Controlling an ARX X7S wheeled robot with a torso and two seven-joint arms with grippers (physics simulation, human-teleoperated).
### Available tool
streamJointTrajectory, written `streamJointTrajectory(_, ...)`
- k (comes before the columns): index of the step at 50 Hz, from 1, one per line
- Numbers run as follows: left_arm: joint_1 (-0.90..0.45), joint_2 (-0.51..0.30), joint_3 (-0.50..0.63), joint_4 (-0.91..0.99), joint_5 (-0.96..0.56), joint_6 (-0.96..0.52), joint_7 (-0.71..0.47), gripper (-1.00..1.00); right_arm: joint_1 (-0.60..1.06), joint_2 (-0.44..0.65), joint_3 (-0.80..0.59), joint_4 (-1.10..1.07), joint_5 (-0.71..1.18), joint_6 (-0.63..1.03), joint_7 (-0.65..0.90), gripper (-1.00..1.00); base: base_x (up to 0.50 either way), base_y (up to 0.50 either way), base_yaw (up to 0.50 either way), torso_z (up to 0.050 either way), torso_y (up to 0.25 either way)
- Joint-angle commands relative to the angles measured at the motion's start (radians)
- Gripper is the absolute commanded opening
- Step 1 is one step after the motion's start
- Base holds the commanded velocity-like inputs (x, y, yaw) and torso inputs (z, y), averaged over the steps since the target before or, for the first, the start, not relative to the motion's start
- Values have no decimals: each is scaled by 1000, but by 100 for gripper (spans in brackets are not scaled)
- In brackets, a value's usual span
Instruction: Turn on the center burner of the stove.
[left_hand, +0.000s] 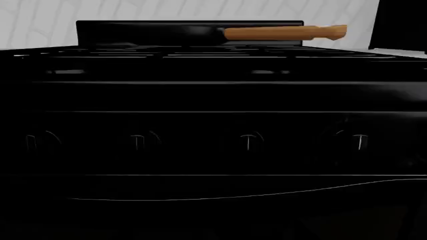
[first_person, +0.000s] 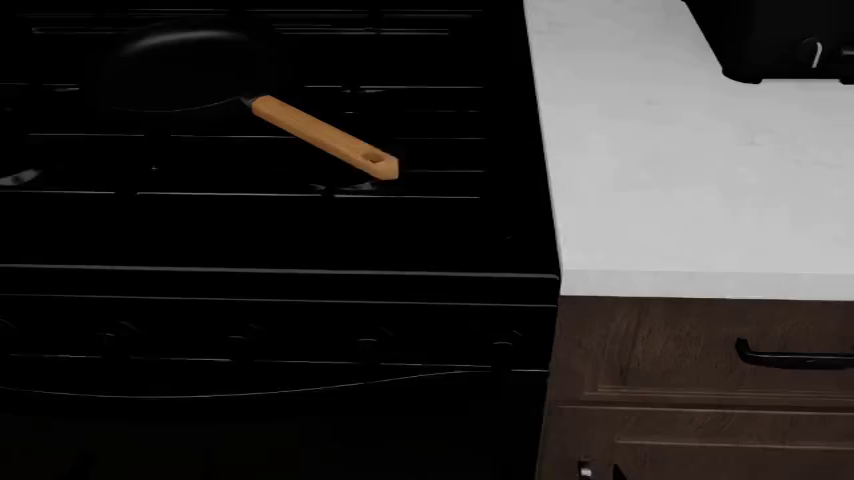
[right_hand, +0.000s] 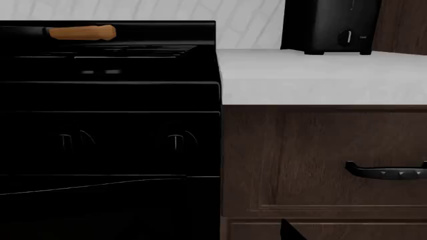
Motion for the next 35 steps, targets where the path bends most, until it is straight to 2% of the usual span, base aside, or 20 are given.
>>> streamJointTrajectory(1,-3,-16,18,-13,-16,10,-18,100,14,131,-163,24,0,-32,159,100,0,0,0,0,0)
streamJointTrajectory(2,-1,-20,24,0,-19,0,-26,100,12,135,-163,10,135,-21,159,100,0,0,0,0,0)
streamJointTrajectory(17,15,-56,70,34,-34,19,-81,100,7,145,-177,1,127,-45,178,100,0,0,0,0,0)
streamJointTrajectory(26,73,-81,70,257,-46,-83,-113,100,-18,157,-165,-83,168,-15,185,100,0,0,0,0,0)
streamJointTrajectory(34,94,-89,77,349,-102,-147,-105,100,-34,173,-167,-162,182,37,197,100,0,0,0,0,0)
streamJointTrajectory(35,96,-94,87,346,-75,-122,-114,100,-38,177,-168,-186,189,44,195,100,0,0,0,0,0)
